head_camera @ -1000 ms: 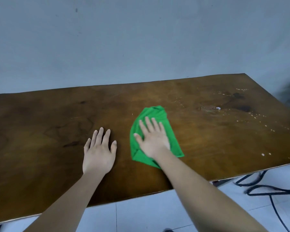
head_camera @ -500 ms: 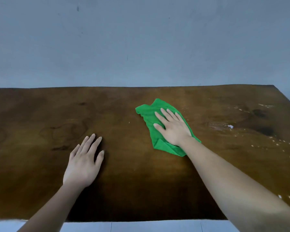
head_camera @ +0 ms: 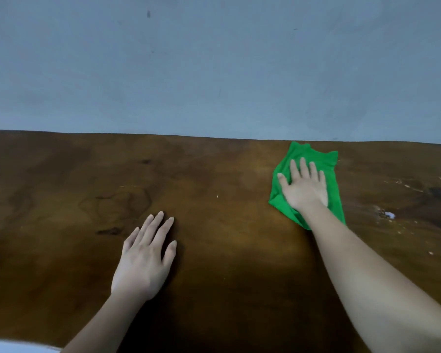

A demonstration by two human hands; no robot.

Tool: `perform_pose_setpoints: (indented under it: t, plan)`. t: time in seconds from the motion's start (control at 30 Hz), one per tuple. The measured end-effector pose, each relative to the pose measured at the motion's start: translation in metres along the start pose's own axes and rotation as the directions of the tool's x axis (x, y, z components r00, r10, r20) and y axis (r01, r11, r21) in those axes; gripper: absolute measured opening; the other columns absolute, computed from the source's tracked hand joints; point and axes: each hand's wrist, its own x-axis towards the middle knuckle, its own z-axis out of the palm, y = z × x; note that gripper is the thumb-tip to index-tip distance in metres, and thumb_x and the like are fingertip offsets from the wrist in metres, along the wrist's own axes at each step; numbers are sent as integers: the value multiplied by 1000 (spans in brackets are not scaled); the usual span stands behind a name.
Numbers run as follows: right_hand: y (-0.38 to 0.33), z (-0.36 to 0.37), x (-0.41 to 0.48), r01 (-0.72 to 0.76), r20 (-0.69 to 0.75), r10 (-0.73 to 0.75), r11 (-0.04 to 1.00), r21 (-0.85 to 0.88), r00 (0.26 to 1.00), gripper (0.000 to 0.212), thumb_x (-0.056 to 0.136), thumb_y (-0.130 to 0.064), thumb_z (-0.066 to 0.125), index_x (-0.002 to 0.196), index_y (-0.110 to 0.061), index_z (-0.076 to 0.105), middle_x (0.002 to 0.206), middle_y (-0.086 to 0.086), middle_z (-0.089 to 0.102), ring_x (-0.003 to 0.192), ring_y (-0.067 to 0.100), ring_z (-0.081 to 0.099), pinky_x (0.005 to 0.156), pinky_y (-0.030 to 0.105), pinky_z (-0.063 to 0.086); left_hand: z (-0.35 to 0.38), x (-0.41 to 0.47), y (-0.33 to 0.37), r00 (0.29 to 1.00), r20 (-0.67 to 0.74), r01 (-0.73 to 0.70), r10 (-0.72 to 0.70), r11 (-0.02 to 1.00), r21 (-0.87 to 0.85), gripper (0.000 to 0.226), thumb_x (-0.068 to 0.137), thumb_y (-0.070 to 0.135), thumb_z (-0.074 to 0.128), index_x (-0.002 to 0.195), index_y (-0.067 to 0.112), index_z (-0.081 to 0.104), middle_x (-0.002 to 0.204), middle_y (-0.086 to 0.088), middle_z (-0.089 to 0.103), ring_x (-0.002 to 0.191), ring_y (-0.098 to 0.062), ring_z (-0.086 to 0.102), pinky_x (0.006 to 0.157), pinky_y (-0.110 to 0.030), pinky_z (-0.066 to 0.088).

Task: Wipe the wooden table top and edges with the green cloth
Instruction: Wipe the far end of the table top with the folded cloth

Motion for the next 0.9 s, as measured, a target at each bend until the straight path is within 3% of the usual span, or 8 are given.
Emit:
perform_pose_setpoints:
  t: [0.17, 0.3, 0.4, 0.5, 0.67, 0.9]
  plan:
    - [-163, 20, -26, 318, 27, -320, 946, 62, 947, 83, 106, -75, -2, 177, -32, -2, 185, -1, -11, 171, 28, -12, 137, 56, -4, 0, 0, 1, 1000, -3, -6, 6, 1000, -5, 73, 108, 74, 5, 175, 45, 10, 184, 18, -4, 167, -3, -18, 139, -42, 2]
    - [-279, 34, -48, 559, 73, -562, 827, 57, 824, 78, 109, -71, 5, 178, -34, 4, 186, -2, -6, 171, 26, -9, 136, 55, -6, -3, -1, 2, 1000, -8, 16, -16, 1000, -19, 80, 107, 75, 7, 176, 36, 16, 185, 11, 3, 167, -4, -15, 138, -41, 1]
    - [-317, 31, -41, 702, 133, -700, 711, 38, 702, 75, 111, -71, 11, 177, -37, 6, 186, -5, -3, 171, 23, -8, 137, 53, -5, -5, -2, 2, 996, -17, 83, -84, 996, -38, 88, 105, 78, 9, 177, 28, 16, 186, 3, 5, 164, -4, -13, 136, -37, 0]
    - [-313, 20, -18, 746, 157, -740, 665, 30, 654, 75, 111, -75, 14, 177, -39, 7, 186, -6, -3, 171, 19, -5, 138, 51, -2, -4, -3, 2, 998, -25, 50, -51, 998, -31, 83, 108, 75, 11, 178, 31, 14, 186, 6, 1, 169, -7, -14, 139, -39, 3]
    - [-251, -5, 27, 594, 130, -593, 804, 31, 795, 74, 112, -73, 12, 177, -38, 4, 185, -3, -6, 171, 22, -5, 138, 50, -2, -2, -4, 3, 998, -53, 24, -26, 999, -30, 77, 112, 70, 19, 177, 29, 20, 186, 6, 4, 170, -8, -10, 139, -39, 6]
    - [-90, -20, 50, 301, 55, -303, 953, 40, 951, 75, 112, -73, 12, 177, -38, 7, 186, -4, -3, 172, 20, -2, 138, 46, 1, -3, -4, 4, 998, -48, 37, -38, 999, -22, 76, 112, 69, 20, 177, 29, 18, 186, 6, 2, 170, -9, -11, 138, -38, 3]
